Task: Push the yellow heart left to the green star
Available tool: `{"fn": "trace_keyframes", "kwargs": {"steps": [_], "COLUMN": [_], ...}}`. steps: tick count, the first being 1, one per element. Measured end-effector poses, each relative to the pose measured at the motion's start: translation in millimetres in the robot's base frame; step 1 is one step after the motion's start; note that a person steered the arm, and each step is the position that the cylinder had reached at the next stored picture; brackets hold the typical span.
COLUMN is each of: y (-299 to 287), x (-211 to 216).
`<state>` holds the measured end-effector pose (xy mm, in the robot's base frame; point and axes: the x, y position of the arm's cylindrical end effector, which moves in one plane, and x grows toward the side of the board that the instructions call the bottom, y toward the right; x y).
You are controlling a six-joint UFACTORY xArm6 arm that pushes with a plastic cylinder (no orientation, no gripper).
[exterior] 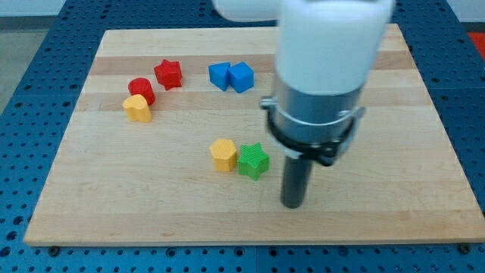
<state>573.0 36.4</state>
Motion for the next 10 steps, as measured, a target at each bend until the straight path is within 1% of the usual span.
{"fn": "trace_keyframes", "kwargs": {"steps": [1, 2, 3, 4, 5, 6, 7, 8, 9, 10], "y": [-38, -43, -56, -68, -56, -20, 11, 8, -40, -105], "x": [-13, -72, -106, -83, -75, -76, -52, -24, -17, -37]}}
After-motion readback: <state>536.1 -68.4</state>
